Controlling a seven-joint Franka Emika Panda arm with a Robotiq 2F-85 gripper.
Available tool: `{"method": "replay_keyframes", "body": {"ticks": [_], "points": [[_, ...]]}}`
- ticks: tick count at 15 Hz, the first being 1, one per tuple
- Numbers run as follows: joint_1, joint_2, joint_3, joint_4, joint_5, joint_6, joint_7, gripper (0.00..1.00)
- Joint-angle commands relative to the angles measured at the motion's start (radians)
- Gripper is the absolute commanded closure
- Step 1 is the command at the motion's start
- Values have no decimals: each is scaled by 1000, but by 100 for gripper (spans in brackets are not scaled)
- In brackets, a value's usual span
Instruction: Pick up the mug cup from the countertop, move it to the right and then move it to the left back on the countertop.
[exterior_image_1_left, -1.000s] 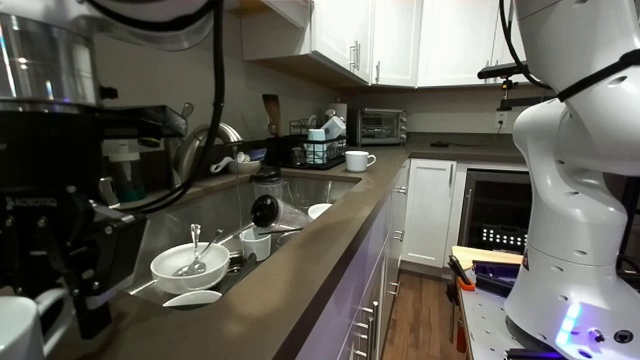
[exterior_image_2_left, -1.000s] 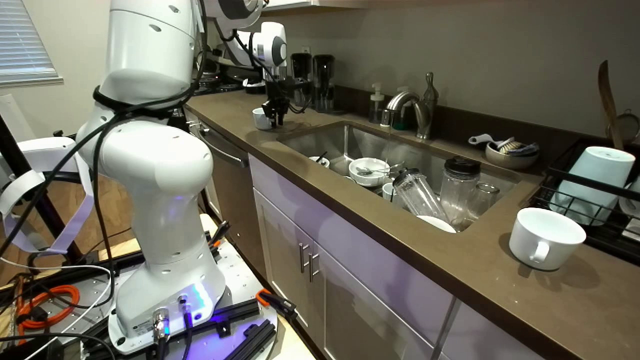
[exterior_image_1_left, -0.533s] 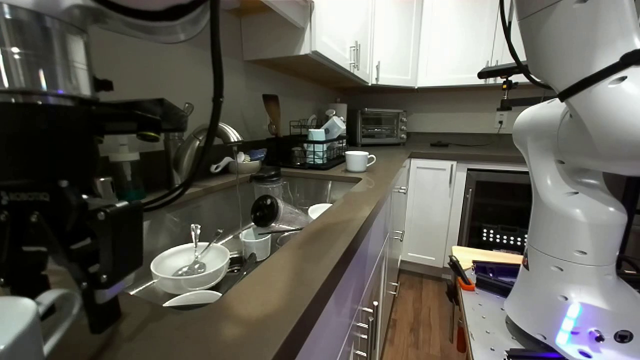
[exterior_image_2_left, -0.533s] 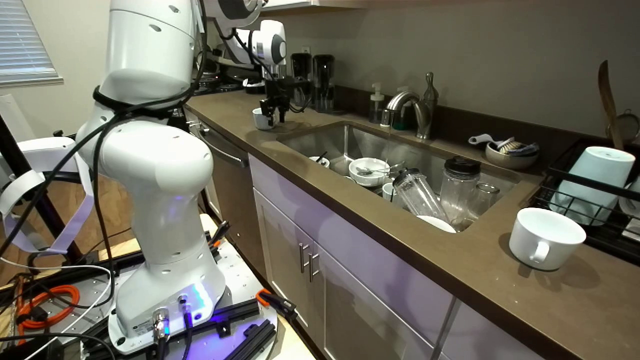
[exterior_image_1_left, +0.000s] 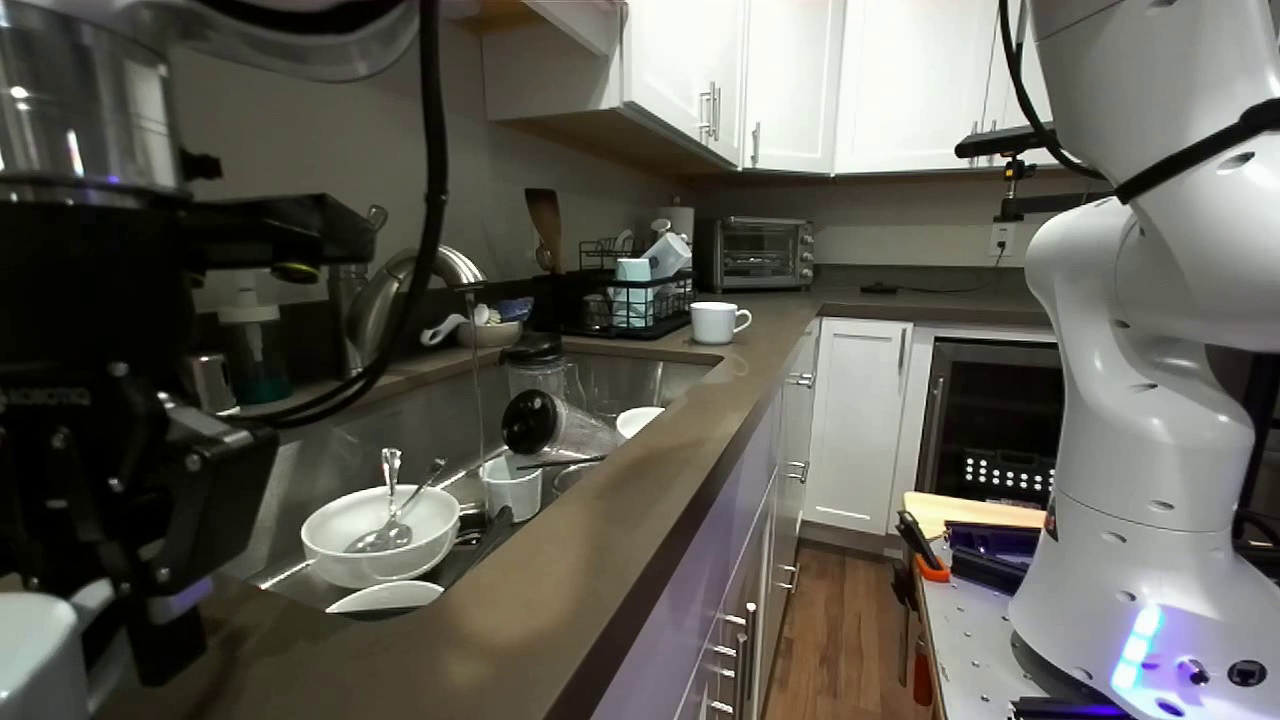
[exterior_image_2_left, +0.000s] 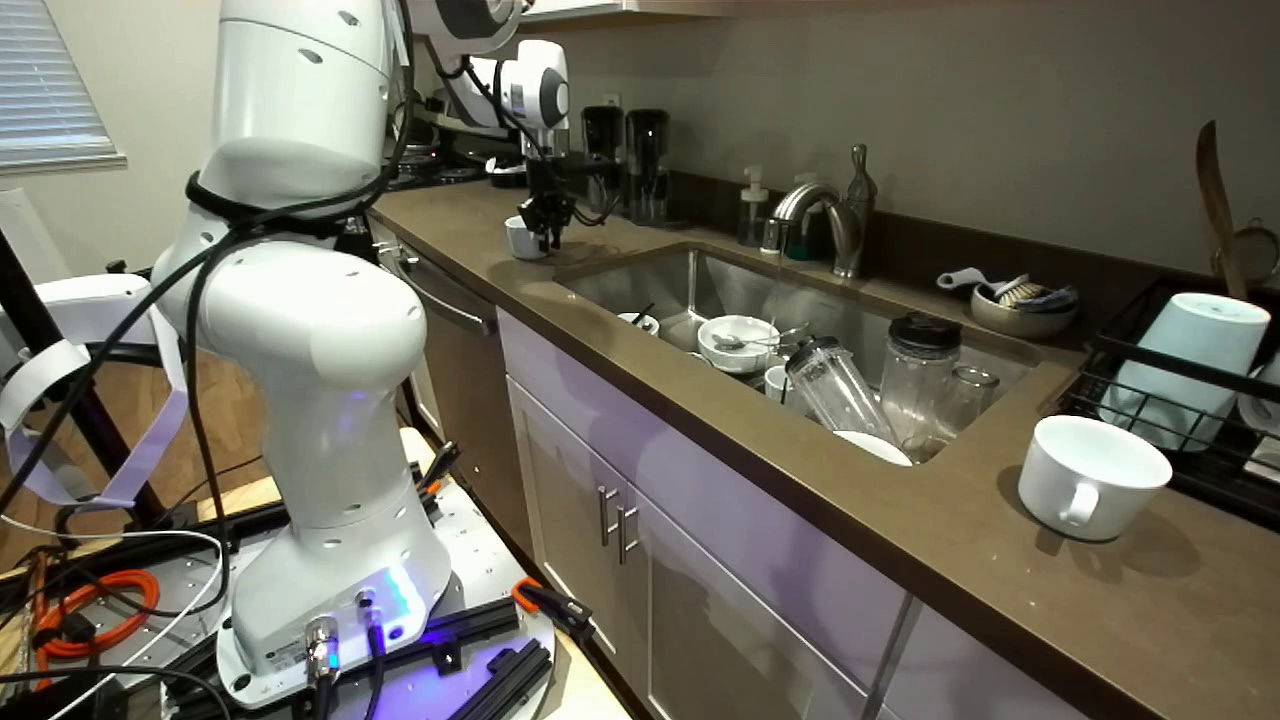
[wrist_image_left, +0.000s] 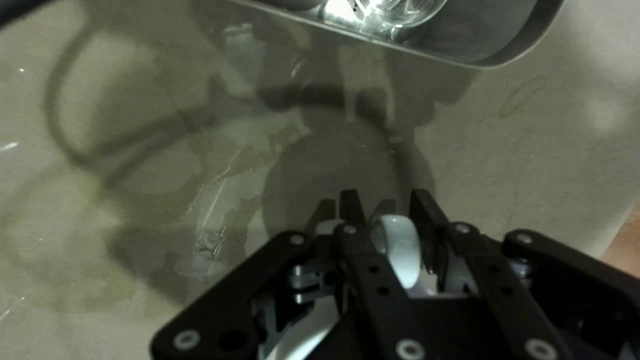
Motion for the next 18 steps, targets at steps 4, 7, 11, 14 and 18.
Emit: {"method": "replay_keyframes", "body": {"ticks": [4, 7, 11, 14, 18], "points": [[8, 7, 12, 26, 4, -34, 33, 42], [6, 9, 15, 28, 11, -35, 34, 52], [4, 9, 17, 29, 21, -34, 43, 73], [4, 9, 17, 28, 21, -34, 52, 84], [3, 0, 17, 24, 14, -46, 53, 95]]}}
